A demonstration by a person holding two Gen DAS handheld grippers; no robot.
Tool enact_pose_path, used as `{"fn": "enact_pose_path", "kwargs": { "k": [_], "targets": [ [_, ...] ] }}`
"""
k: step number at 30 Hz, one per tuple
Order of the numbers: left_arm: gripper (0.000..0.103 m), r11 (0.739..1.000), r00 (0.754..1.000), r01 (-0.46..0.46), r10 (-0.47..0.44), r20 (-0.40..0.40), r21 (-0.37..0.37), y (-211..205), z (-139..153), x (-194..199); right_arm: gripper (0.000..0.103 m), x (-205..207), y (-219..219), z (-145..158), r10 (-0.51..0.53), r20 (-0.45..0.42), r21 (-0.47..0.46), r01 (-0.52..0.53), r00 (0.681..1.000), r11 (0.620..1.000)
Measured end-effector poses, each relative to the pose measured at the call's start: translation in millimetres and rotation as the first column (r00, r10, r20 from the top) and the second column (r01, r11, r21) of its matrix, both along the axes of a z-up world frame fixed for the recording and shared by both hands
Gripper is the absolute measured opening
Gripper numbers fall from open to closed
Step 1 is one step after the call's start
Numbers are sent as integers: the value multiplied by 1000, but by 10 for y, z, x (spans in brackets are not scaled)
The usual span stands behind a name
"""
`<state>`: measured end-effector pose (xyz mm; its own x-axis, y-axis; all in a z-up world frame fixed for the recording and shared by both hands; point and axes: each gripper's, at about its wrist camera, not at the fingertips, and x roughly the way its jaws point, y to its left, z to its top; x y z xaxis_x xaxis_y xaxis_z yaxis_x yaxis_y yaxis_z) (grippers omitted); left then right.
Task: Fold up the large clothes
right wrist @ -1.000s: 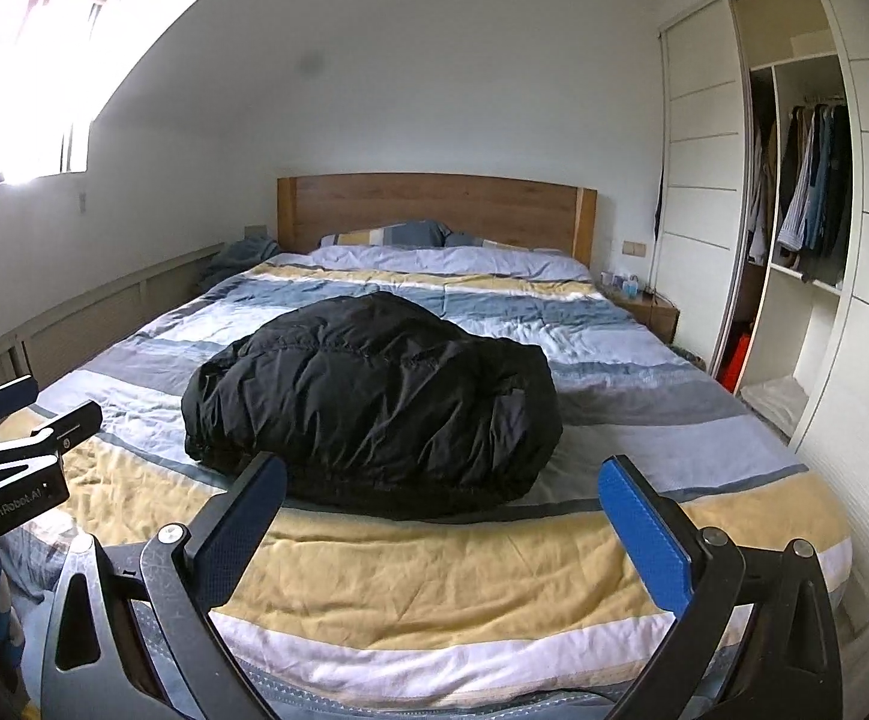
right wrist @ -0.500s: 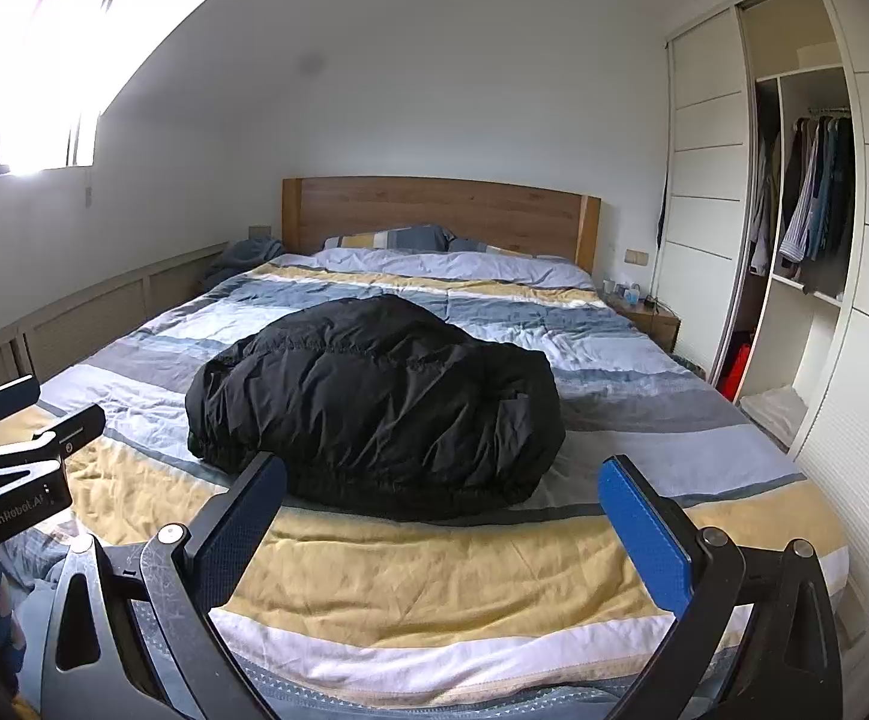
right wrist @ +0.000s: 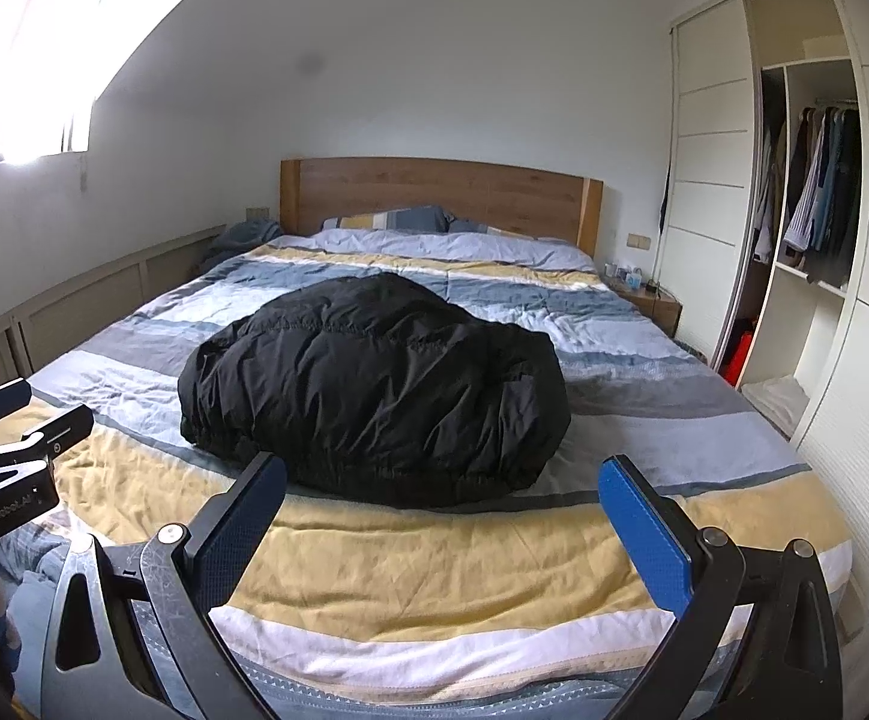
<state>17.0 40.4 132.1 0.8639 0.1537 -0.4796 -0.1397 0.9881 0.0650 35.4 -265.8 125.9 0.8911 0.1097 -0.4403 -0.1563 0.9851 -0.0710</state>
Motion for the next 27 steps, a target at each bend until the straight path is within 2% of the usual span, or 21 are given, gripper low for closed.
{"fn": "enact_pose_path", "kwargs": {
  "k": [27],
  "targets": [
    [78, 1000, 1000, -4, 4, -7, -31, 107, -48, 234, 102, 295, 0, -132, -41, -75, -28, 39, 996, 999]
  ]
}}
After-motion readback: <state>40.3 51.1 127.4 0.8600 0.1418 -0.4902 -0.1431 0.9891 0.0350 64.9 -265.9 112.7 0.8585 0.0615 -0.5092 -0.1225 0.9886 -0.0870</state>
